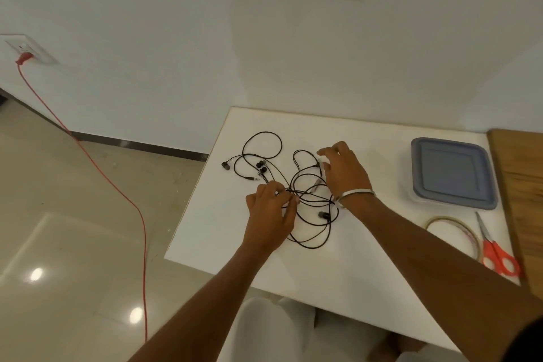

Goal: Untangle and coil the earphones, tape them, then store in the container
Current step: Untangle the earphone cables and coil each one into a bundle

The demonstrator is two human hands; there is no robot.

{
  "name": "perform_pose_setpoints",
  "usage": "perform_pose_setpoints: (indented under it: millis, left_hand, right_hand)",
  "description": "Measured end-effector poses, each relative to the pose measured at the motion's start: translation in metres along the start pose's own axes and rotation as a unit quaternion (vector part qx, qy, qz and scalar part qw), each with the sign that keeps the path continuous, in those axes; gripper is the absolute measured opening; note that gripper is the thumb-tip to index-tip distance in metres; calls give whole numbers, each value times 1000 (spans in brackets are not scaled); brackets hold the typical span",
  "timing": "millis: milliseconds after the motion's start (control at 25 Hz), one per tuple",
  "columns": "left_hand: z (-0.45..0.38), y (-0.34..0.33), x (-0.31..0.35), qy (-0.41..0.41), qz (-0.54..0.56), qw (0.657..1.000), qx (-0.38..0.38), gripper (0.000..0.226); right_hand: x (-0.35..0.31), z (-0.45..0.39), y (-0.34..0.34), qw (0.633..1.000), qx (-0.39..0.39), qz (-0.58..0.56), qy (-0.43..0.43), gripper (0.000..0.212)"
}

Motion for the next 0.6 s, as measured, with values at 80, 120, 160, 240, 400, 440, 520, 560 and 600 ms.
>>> perform_pose_setpoints:
  millis: [80,120,160,240,400,440,520,560,600]
  left_hand:
    - [-1,1,0,-2,5,1000,8,31]
    - [-2,2,1,-2,12,1000,11,28]
    - [-1,4,1,2,22,1000,13,27]
    - [-1,10,-2,20,52,998,25,27]
    - [-5,29,-2,74,134,986,70,23]
    - [-9,34,0,81,138,984,82,19]
    - [-17,44,7,77,141,982,98,19]
    - [-21,49,10,70,154,981,98,21]
    - [-24,55,14,67,177,978,89,23]
  right_hand:
    - [-2,-9,-12,998,-54,27,30,29]
    - [-3,-11,-15,996,-63,39,40,27]
    - [-4,-12,-17,996,-66,50,45,23]
    - [-6,-13,-17,995,-56,63,50,15]
    - [-14,-14,-1,996,-36,1,84,9]
    - [-19,-12,6,994,-30,-29,98,9]
    - [-32,-8,23,989,-11,-74,130,8]
    - [-40,-4,32,986,-2,-89,144,8]
    - [-48,0,41,983,2,-101,154,8]
Point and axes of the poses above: each hand's wrist, its own z-axis away from the middle knuckle, its own y-axis out of the back of the hand, x = y × z, the point moved 4 cm from there along -z, towards the middle knuckle, and after that the axes turned 8 degrees about -z, right-handed, at the moved point
